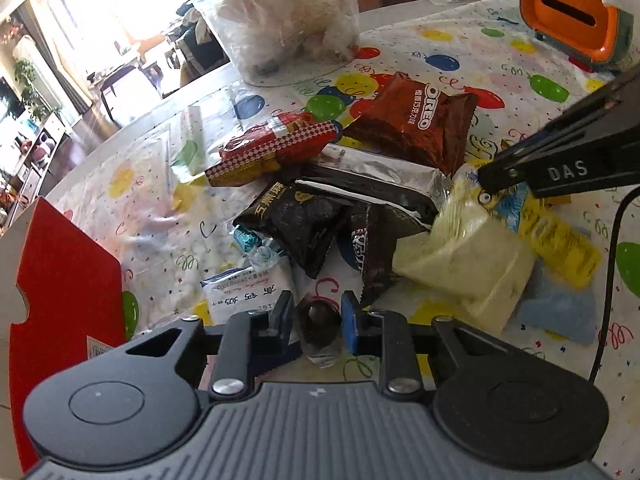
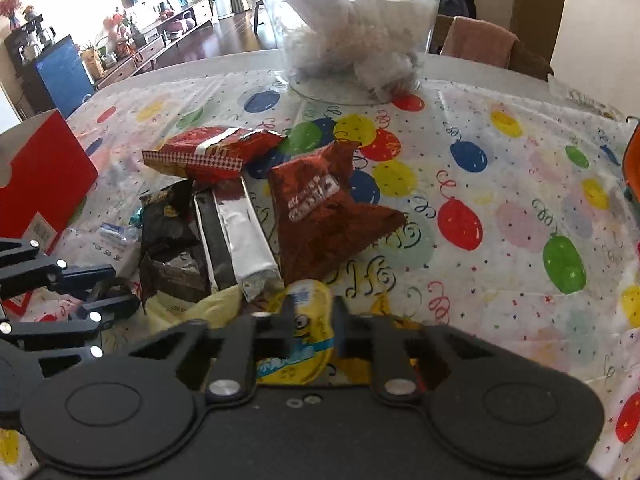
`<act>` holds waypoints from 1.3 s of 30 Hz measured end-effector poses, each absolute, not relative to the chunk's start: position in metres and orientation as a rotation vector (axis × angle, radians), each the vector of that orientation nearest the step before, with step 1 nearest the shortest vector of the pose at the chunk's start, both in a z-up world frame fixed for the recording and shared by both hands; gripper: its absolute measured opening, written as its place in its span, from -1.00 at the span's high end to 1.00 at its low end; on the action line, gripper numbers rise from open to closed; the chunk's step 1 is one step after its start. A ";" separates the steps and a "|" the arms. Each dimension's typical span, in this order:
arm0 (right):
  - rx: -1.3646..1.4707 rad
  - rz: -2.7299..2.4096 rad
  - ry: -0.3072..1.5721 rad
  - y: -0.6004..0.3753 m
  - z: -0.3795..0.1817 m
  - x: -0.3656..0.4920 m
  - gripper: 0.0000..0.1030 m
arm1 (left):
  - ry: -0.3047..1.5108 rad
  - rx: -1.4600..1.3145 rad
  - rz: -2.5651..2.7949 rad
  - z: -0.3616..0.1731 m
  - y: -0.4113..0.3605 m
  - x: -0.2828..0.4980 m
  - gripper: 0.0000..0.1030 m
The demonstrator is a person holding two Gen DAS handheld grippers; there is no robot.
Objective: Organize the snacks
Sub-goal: 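Lower the right gripper onto the yellow Minion pouch and close, then lift the yellow Minion pouch with the right gripper toward the box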
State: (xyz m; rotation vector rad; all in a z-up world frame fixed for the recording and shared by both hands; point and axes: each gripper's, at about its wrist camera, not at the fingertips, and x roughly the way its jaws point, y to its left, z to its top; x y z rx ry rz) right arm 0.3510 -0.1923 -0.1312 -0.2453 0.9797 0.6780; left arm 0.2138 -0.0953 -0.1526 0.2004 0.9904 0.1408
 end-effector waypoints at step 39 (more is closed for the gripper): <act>-0.215 0.814 0.823 -0.230 -0.085 0.314 -0.68 | 0.890 -0.074 0.211 -0.082 -0.084 0.142 0.73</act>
